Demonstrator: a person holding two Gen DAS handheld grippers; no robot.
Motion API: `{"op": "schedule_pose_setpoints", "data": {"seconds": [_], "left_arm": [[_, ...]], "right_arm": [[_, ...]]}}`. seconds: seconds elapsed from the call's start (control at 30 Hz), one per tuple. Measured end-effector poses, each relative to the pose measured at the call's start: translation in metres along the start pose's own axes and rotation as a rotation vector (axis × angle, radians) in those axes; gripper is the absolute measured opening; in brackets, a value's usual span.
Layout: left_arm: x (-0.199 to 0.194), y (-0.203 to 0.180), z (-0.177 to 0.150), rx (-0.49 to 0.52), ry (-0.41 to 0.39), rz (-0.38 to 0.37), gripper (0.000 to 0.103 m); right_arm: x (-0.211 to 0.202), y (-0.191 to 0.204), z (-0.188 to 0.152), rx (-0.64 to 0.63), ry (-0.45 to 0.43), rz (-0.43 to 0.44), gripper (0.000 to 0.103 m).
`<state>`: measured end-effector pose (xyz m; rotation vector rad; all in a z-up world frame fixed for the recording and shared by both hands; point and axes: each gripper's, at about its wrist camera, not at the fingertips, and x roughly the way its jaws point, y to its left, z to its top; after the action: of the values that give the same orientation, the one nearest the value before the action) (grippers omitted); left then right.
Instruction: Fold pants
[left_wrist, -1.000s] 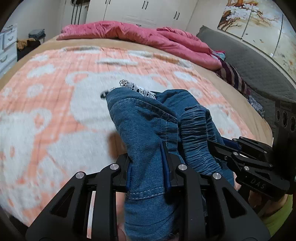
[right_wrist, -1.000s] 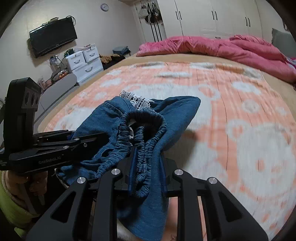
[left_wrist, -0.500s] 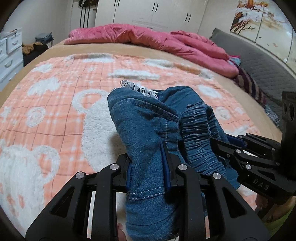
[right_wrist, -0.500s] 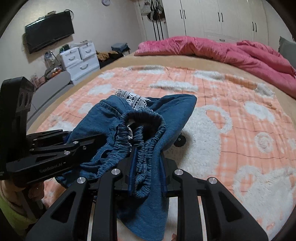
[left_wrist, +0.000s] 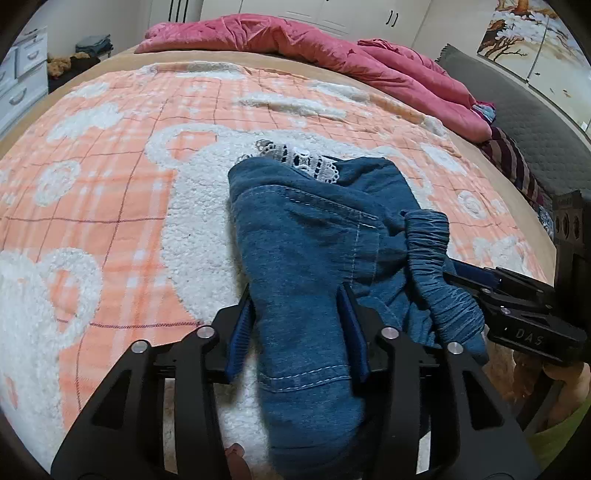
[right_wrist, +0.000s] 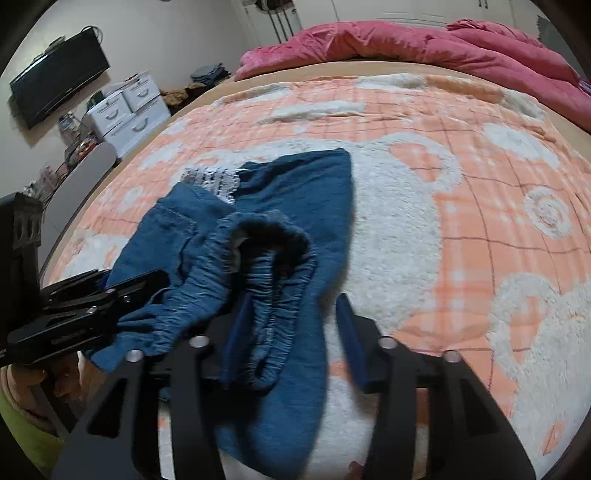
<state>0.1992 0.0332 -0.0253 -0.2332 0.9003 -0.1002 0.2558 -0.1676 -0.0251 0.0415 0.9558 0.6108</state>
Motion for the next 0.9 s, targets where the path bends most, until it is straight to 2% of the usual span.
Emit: {"op": "schedule_pose_setpoints", "data": {"seconds": [0.23, 0.37, 0.67, 0.83, 0.9], "left_arm": [[-0.006, -0.002, -0.003, 0.012, -0.008, 0.031, 0.052], [-0.011, -0.002, -0.006, 0.012, -0.011, 0.036, 0.057], [-0.035, -0.005, -0.02, -0.001, -0.03, 0.025, 0.065], [-0.054, -0.006, -0.033, -0.01, -0.044, 0.022, 0.07], [-0.062, -0.006, -0.039, -0.013, -0.049, 0.02, 0.074]], "right_arm": [[-0.009, -0.003, -0.006, 0.026, -0.019, -0.02, 0.065], [-0.019, -0.002, -0.011, 0.001, -0.038, -0.074, 0.07], [-0.039, 0.007, -0.028, -0.022, -0.069, -0.128, 0.077], [-0.055, 0.017, -0.039, -0.039, -0.093, -0.131, 0.08], [-0.06, 0.02, -0.042, -0.042, -0.098, -0.13, 0.088]]}}
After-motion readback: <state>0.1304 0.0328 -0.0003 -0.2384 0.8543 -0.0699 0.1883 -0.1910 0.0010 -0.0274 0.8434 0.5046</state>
